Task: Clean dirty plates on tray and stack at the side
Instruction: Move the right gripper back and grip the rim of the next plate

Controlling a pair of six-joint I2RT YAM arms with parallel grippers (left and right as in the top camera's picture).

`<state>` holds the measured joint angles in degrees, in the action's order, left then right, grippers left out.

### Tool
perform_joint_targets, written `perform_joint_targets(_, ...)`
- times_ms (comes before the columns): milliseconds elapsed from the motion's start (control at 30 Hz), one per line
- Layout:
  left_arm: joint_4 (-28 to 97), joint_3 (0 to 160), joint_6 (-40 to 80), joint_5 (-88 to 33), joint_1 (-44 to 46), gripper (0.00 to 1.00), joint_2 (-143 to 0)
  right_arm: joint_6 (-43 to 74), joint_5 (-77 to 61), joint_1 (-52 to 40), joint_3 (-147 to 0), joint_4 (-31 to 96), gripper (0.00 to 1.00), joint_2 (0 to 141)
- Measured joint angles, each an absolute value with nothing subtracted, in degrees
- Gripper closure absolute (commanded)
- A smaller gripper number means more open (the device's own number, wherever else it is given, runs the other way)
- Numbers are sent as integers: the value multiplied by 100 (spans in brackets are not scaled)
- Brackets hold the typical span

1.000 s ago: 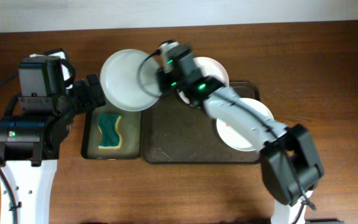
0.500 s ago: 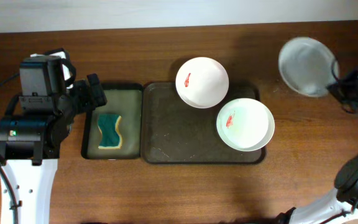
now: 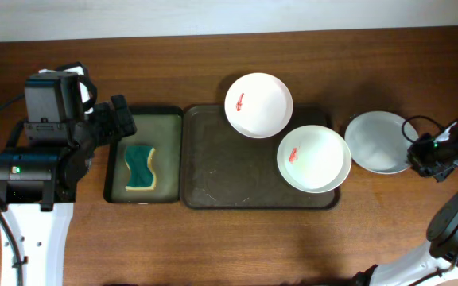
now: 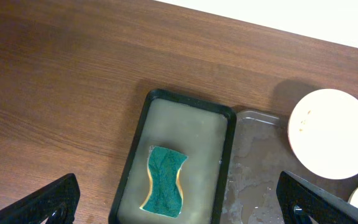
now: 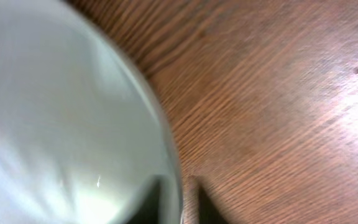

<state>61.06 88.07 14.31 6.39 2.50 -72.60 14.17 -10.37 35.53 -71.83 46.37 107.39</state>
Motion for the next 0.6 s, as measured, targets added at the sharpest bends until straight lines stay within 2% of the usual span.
perform_joint_targets(100, 6110, 8807, 1431, 639, 250, 1, -7260, 1004, -1323, 3227, -7542, 5245, 38, 10753)
perform_joint_targets(200, 6106, 8807, 1431, 642, 250, 1, -7260, 567, -1535, 2681, -8578, 5828, 38, 10750)
perform_joint_targets(267, 6106, 8807, 1431, 642, 248, 1, -7260, 161, -1656, 1796, -9157, 5686, 39, 10718)
perform_joint_targets(333, 6104, 8807, 1431, 639, 250, 1, -7260, -8, -1680, 1070, -9168, 5273, 43, 10713)
perform_joint_targets(433, 6106, 8807, 1431, 642, 248, 0, -7260, -27, -1678, 169, -9172, 4783, 44, 10838)
perform_joint_targets(600, 6106, 8807, 1431, 642, 250, 1, -7260, -23, -1647, -526, -9172, 4108, 43, 11749)
